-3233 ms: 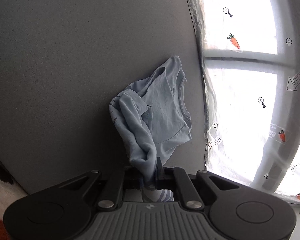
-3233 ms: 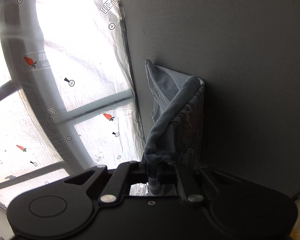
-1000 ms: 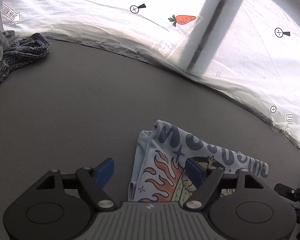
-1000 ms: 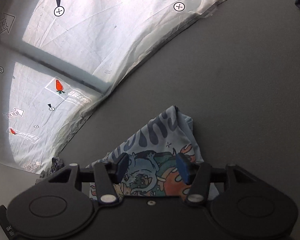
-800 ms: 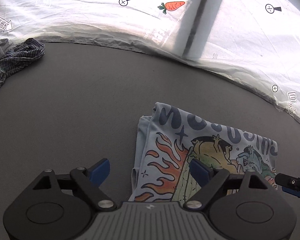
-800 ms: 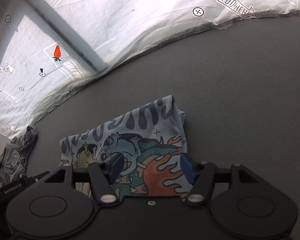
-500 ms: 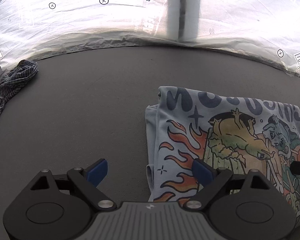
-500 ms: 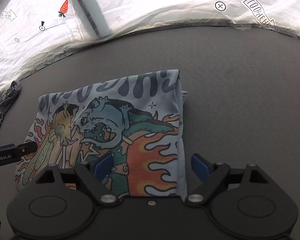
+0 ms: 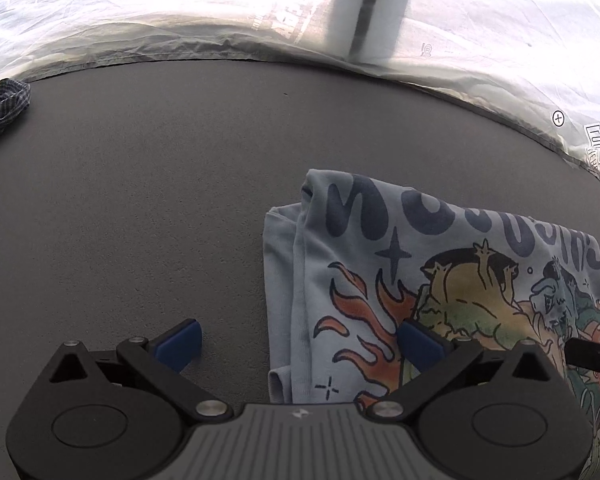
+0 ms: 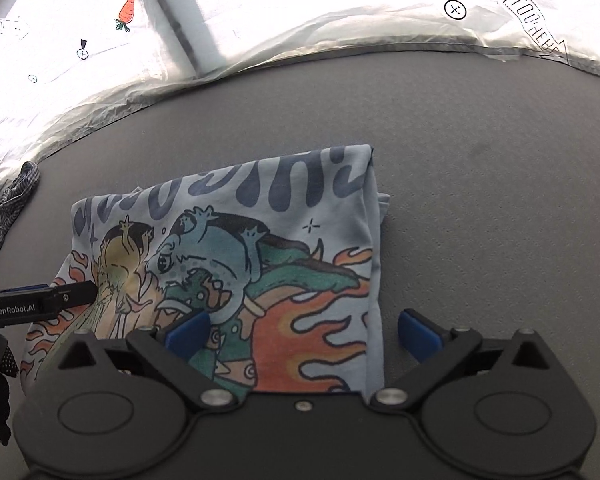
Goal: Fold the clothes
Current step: 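Grasp the folded shirt's edge with the left tool while the right tool grasps it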
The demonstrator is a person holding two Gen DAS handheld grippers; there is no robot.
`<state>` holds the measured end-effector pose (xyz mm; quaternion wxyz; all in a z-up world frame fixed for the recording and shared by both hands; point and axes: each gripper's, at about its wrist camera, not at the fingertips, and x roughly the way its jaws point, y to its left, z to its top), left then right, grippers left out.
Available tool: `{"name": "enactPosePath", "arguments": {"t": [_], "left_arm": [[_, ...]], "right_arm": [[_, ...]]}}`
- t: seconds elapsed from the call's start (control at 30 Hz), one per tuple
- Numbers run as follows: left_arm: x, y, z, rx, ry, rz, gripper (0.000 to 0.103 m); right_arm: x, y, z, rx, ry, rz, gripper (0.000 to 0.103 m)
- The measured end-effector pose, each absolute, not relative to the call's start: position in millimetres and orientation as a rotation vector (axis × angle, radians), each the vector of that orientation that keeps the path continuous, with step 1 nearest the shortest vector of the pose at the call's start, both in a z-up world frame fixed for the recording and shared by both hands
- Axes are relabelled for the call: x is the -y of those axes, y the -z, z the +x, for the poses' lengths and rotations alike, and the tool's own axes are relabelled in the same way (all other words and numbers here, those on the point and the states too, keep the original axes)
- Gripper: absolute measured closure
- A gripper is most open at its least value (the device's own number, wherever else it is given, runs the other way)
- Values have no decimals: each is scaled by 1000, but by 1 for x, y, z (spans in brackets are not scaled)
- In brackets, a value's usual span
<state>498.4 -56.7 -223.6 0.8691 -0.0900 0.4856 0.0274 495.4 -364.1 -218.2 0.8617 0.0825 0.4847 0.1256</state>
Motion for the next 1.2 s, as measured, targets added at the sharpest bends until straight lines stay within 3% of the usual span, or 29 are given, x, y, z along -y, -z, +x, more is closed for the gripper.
{"name": "enactPosePath", "arguments": {"t": [0.47,0.53,0.57,0.6,0.67,0.7,0.77,0.83,0.87,1.2], "left_arm": [[52,225,528,-960,102,-171,1],[52,225,532,-943,124,-189,2],[53,225,534,-932,137,-195,3],[54,225,536,-918,151,-193,9],[58,224,536,-904,170,-183,16],[59,223,534,-898,170,-182,20],[58,222,531,-883,166,-206,38],[52,220,527,-883,153,-285,78],[49,218,524,-882,139,-332,87],[59,142,459,-707,108,-395,89]], "right_arm": [[357,219,544,-932,-340,165,1],[357,218,549,-927,-338,186,4],[357,217,551,-919,-334,192,11],[357,216,551,-910,-322,193,24],[359,214,551,-910,-302,203,33],[361,213,551,-910,-298,209,44],[365,212,549,-907,-294,230,62],[370,209,546,-898,-296,268,80],[372,206,544,-887,-295,293,87],[373,130,458,-637,-281,316,90]]}}
